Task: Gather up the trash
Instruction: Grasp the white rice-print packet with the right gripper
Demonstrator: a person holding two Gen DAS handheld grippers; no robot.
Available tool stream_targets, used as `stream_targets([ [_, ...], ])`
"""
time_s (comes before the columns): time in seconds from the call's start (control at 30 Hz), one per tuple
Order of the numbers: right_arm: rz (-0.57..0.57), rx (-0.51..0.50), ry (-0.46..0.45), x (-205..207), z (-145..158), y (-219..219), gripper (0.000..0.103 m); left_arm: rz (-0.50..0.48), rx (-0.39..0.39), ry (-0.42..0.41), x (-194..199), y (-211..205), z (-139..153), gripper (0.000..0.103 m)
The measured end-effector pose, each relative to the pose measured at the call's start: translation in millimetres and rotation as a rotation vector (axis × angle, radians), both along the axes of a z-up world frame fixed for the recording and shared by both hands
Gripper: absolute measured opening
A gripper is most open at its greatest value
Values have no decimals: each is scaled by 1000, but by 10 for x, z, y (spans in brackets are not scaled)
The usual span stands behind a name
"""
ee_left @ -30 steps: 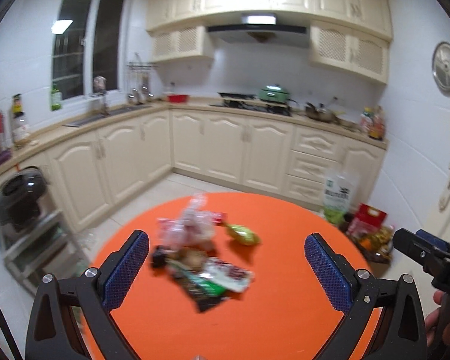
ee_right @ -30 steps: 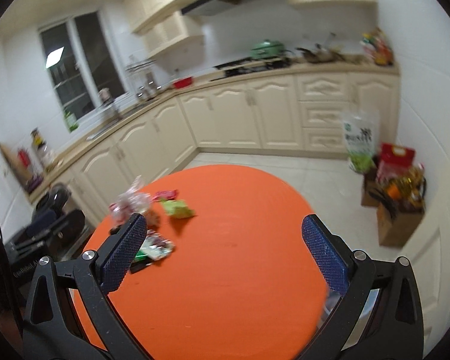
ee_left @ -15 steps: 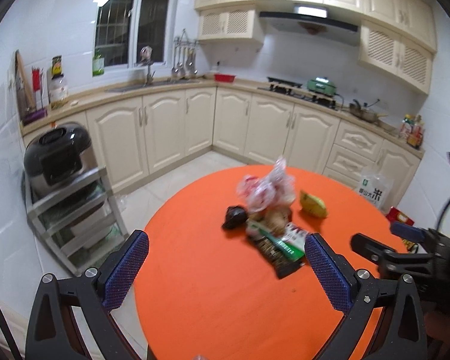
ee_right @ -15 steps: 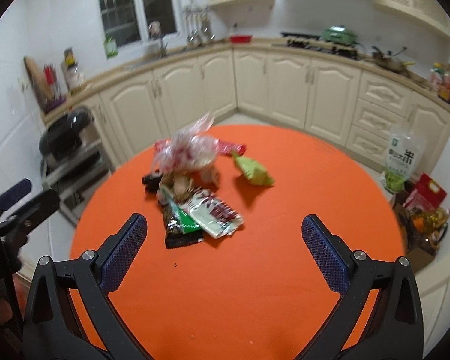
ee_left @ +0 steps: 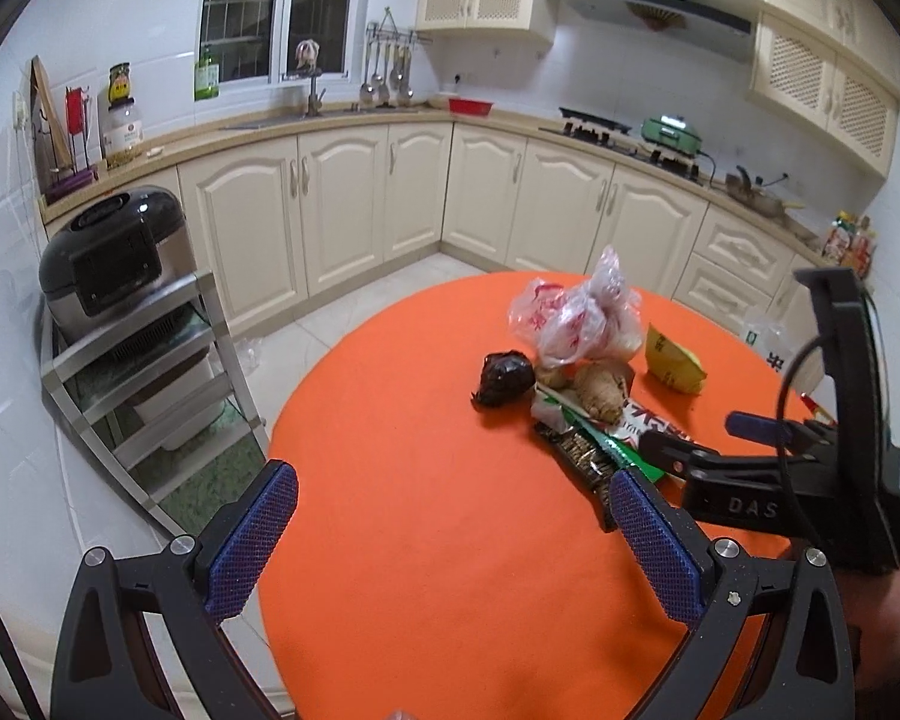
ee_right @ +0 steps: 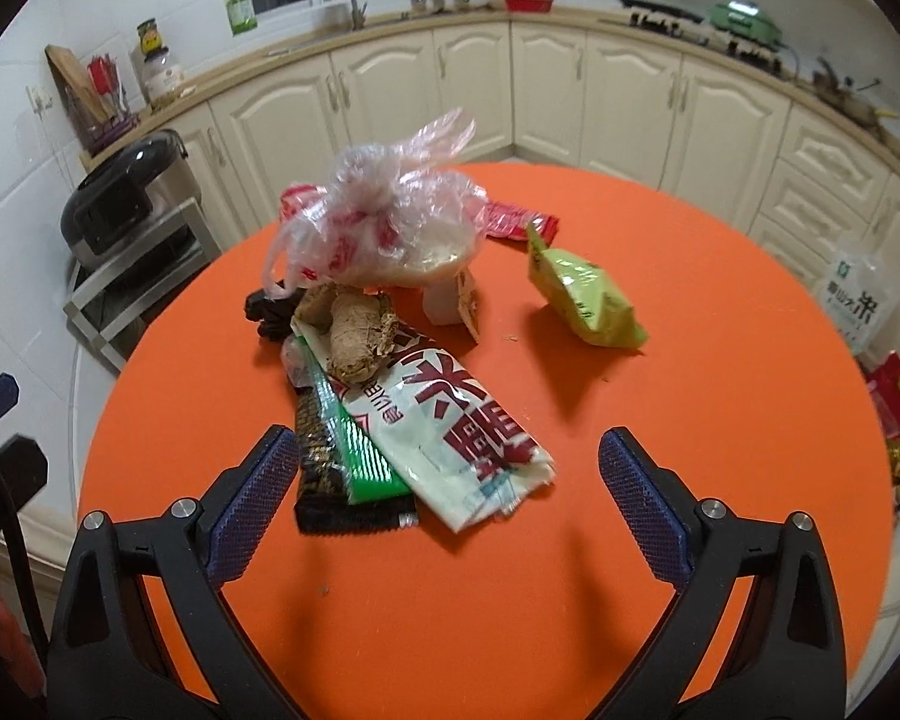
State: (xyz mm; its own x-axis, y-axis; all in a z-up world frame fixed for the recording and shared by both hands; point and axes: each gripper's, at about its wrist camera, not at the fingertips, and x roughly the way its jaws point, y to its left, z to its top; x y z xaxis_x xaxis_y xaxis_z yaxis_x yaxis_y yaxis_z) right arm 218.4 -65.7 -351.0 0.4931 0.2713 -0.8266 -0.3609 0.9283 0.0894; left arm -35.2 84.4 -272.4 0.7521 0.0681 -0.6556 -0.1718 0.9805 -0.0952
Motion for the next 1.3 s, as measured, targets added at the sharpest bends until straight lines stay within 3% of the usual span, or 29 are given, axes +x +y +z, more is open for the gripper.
stream_targets([
  [0.1,48,8,38,127,-123,75,100,1,-7,17,181,100,-43,102],
  [0.23,93,12,83,196,-264,114,86,-1,-7,35,346,124,-85,102],
  [0.43,140,24,63,78,-205,62,70,-12,-9,54,458,106,-165,102],
  [0.57,154,29,72,-5,-154,26,70,-22,-7,57,484,157,-238,102],
  [0.73,185,30,67,131,-163,147,79,-22,-8,68,521,239,-293,102],
  [0.9,213,-11,59,142,-239,285,70,-15,-7,70,550,315,-320,102],
  [1.23,110,170,105,-226,-75,-433,68,-80,1,75,591,259,-407,102],
  [1.3,84,164,118,-292,-109,-563,68,-103,2,79,600,208,-428,102],
])
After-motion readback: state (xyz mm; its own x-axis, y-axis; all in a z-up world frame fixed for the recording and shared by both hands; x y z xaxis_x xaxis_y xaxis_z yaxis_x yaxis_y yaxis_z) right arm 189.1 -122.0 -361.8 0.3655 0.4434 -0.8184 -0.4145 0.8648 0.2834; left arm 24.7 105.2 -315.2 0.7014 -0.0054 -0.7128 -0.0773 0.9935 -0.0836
